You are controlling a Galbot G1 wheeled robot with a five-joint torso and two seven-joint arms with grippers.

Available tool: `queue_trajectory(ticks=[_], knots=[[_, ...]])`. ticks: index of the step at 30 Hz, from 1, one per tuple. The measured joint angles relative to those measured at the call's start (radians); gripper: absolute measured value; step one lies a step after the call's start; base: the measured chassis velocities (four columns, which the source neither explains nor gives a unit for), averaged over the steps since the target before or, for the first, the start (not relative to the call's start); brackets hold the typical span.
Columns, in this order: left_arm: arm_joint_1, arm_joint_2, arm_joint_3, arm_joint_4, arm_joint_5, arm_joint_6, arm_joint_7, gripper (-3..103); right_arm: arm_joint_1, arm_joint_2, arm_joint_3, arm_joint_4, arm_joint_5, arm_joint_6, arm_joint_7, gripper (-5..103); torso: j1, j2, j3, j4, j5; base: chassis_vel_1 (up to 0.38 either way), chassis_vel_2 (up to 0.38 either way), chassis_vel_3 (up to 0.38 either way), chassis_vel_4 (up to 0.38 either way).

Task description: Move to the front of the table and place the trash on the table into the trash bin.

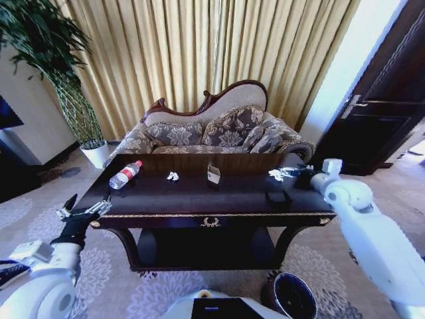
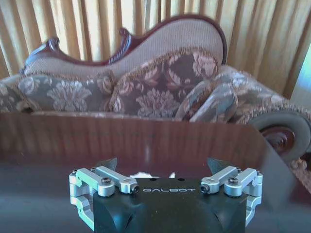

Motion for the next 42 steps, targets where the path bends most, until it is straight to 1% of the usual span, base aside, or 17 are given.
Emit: queue_trajectory(ticks=[4,14,16,19,20,23,25,26,28,29,30,32,34,35,36,38,42], knots=[[-0.011,-0.006,0.004,-0.003,-0.002,0.015,-0.006,100,-0.014,-0.027,-0.036,-0.044,0.012,0.000,0.002,100,0.000,0.000,0.000,-0.0007,0.0002,0.000,0.000,0.000,0.000],[-0.005,-0.017,0.007,-0.011,0.000,0.016,-0.006,100,-0.001,0.012,-0.068,-0.068,-0.004,0.005,-0.002,102,0.000,0.000,0.000,-0.0002,0.0000,0.000,0.000,0.000,0.000],[-0.004,-0.017,0.007,-0.012,0.000,0.016,-0.006,100,-0.001,0.016,-0.069,-0.068,-0.008,0.005,-0.002,98,0.000,0.000,0.000,-0.0001,0.0001,0.000,0.000,0.000,0.000],[0.000,-0.020,0.007,-0.015,0.001,0.015,-0.006,100,-0.001,0.018,-0.070,-0.064,-0.017,0.007,-0.002,83,0.000,0.000,0.000,-0.0003,0.0000,0.000,0.000,0.000,0.000],[0.000,-0.020,0.007,-0.015,0.001,0.015,-0.006,100,-0.001,0.018,-0.070,-0.064,-0.017,0.007,-0.002,83,0.000,0.000,0.000,-0.0003,0.0000,0.000,0.000,0.000,0.000],[0.002,-0.025,0.010,-0.016,0.002,0.014,-0.005,100,-0.007,0.015,-0.066,-0.056,-0.020,0.008,-0.003,66,0.000,0.000,0.000,-0.0001,0.0000,0.000,0.000,0.000,0.000],[0.001,-0.026,0.012,-0.016,0.003,0.013,-0.004,100,-0.009,0.014,-0.064,-0.053,-0.020,0.008,-0.004,66,0.000,0.000,0.000,-0.0002,0.0000,0.000,0.000,0.000,0.000],[0.001,-0.026,0.014,-0.016,0.003,0.013,-0.004,100,-0.012,0.013,-0.061,-0.050,-0.020,0.008,-0.005,56,0.000,0.000,0.000,-0.0003,0.0000,0.000,0.000,0.000,0.000],[0.000,-0.026,0.015,-0.016,0.003,0.013,-0.003,100,-0.014,0.012,-0.059,-0.048,-0.021,0.009,-0.006,56,0.000,0.000,0.000,-0.0003,-0.0001,0.000,0.000,0.000,0.000],[0.000,-0.026,0.017,-0.016,0.003,0.012,-0.003,100,-0.017,0.012,-0.057,-0.045,-0.022,0.009,-0.009,44,0.000,0.000,0.000,-0.0003,0.0000,0.000,0.000,0.000,0.000],[0.000,-0.026,0.017,-0.016,0.003,0.012,-0.003,100,-0.017,0.012,-0.057,-0.045,-0.022,0.009,-0.009,44,0.000,0.000,0.000,-0.0003,0.0000,0.000,0.000,0.000,0.000],[0.000,-0.026,0.018,-0.015,0.003,0.012,-0.002,100,-0.018,0.012,-0.056,-0.043,-0.029,0.009,-0.021,33,0.000,0.000,0.000,-0.0002,0.0000,0.000,0.000,0.000,0.000],[-0.001,-0.026,0.019,-0.014,0.004,0.011,-0.001,100,-0.018,0.012,-0.056,-0.042,-0.033,0.009,-0.027,33,0.000,0.000,0.000,-0.0002,0.0000,0.000,0.000,0.000,0.000],[-0.001,-0.025,0.019,-0.014,0.004,0.011,-0.001,100,-0.018,0.012,-0.056,-0.042,-0.035,0.010,-0.029,28,0.000,0.000,0.000,-0.0002,-0.0001,0.000,0.000,0.000,0.000],[-0.001,-0.025,0.019,-0.013,0.004,0.011,-0.001,100,-0.016,0.013,-0.058,-0.042,-0.036,0.010,-0.031,18,0.000,0.000,0.000,-0.0003,0.0000,0.000,0.000,0.000,0.000],[-0.001,-0.025,0.019,-0.013,0.004,0.011,-0.001,100,-0.015,0.014,-0.060,-0.042,-0.036,0.010,-0.031,18,0.000,0.000,0.000,-0.0002,0.0000,0.000,0.000,0.000,0.000],[-0.002,-0.026,0.019,-0.013,0.004,0.011,0.000,100,-0.010,0.013,-0.063,-0.043,-0.036,0.011,-0.034,3,0.000,0.000,0.000,-0.0002,0.0000,0.000,0.000,0.000,0.000]])
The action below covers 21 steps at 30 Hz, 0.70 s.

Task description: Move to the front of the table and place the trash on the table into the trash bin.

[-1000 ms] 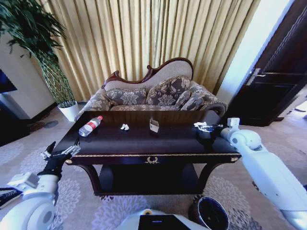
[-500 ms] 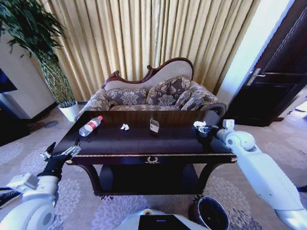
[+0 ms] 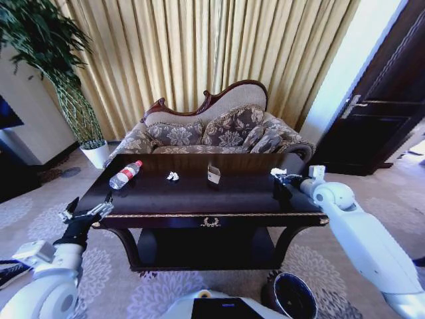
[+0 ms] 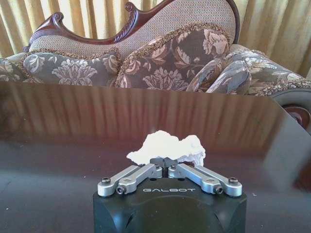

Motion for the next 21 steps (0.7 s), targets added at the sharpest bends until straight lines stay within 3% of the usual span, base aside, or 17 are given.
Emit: queue_trajectory(ticks=[10,13,16,17,19,21], knots=[[-0.001,-0.002,0.002,-0.001,0.000,0.000,0.001,100,-0.013,-0.003,0.012,0.008,0.012,0.049,-0.015,0,0.000,0.000,0.000,0.0000,-0.0001,0.000,0.000,0.000,0.000],[-0.001,-0.002,0.002,0.001,0.000,-0.001,0.001,100,-0.042,0.004,0.043,0.029,0.007,0.111,-0.028,0,0.000,0.000,0.000,0.0000,0.0000,0.000,0.000,0.000,0.000],[-0.001,-0.007,0.001,0.012,0.000,-0.016,0.002,100,-0.148,0.035,0.114,0.089,-0.075,0.326,-0.028,0,0.000,0.000,0.000,0.0002,0.0000,0.000,0.000,0.000,0.000],[-0.001,-0.007,0.001,0.012,0.000,-0.016,0.002,100,-0.148,0.035,0.114,0.089,-0.075,0.326,-0.028,0,0.000,0.000,0.000,0.0002,0.0000,0.000,0.000,0.000,0.000],[-0.005,-0.008,0.002,0.017,-0.002,-0.027,0.004,100,-0.236,0.067,0.164,0.152,-0.120,0.431,-0.029,0,0.000,0.000,0.000,-0.0005,0.0000,0.000,0.000,0.000,0.000],[-0.007,-0.008,0.003,0.020,-0.004,-0.039,0.005,100,-0.275,0.090,0.189,0.187,-0.126,0.466,-0.019,0,0.000,0.000,0.000,-0.0005,-0.0001,0.000,0.000,0.000,0.000]])
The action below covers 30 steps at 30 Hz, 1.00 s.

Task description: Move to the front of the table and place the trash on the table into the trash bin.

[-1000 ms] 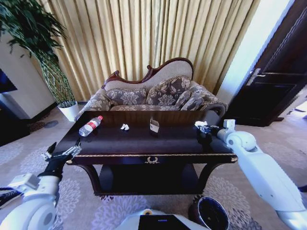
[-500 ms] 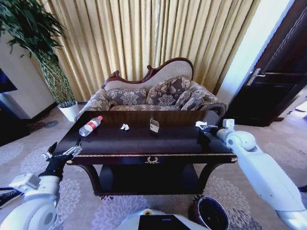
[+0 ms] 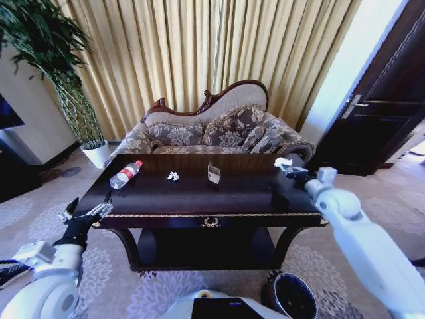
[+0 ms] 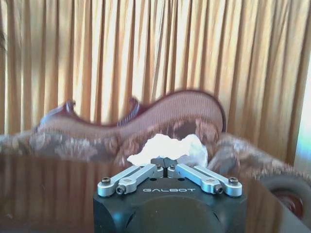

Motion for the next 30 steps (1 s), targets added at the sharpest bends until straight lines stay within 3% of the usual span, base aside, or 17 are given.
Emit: queue_trajectory(ticks=[4,10,30], knots=[[-0.006,0.005,-0.001,0.009,-0.009,-0.027,0.017,100,-0.059,0.055,0.032,0.065,-0.004,0.037,0.020,0,0.000,0.000,0.000,0.0004,0.0000,0.000,0.000,0.000,0.000],[-0.011,0.011,-0.007,0.014,-0.017,-0.030,0.023,100,-0.118,0.096,0.041,0.145,-0.023,0.012,0.027,0,0.000,0.000,0.000,0.0005,0.0000,0.000,0.000,0.000,0.000],[-0.015,0.010,-0.003,0.020,-0.018,-0.029,0.027,100,-0.167,0.101,0.065,0.196,-0.025,-0.020,0.033,0,0.000,0.000,0.000,0.0004,0.0001,0.017,-0.016,-0.015,0.017]])
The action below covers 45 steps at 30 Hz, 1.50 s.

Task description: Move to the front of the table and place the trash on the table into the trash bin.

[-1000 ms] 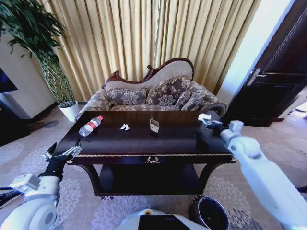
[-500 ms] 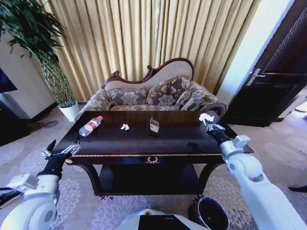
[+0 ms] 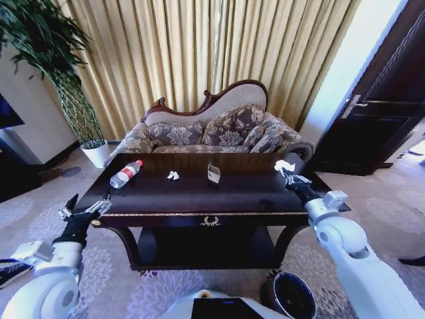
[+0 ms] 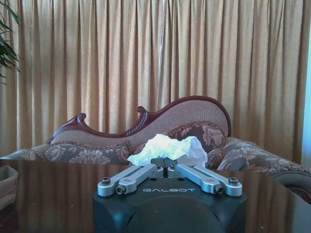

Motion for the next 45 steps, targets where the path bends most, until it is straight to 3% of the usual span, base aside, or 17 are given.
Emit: queue_trajectory(ticks=[32,41,45], knots=[[0.017,-0.010,-0.005,-0.028,0.002,0.001,0.000,100,-0.051,0.029,0.028,0.011,-0.010,0.017,-0.001,0,0.000,0.000,0.000,0.0000,-0.0001,0.125,-0.122,-0.126,0.121],[0.015,-0.013,0.001,-0.028,0.004,0.001,0.000,100,-0.070,0.073,-0.002,-0.092,-0.088,0.053,-0.021,0,-0.001,0.000,0.000,0.0002,-0.0003,0.068,-0.064,-0.070,0.063],[0.009,-0.013,-0.004,-0.024,0.003,0.001,0.000,100,-0.111,0.123,-0.007,-0.298,-0.214,0.066,-0.044,0,0.001,0.000,0.000,0.0002,0.0005,0.000,0.000,0.000,0.000]])
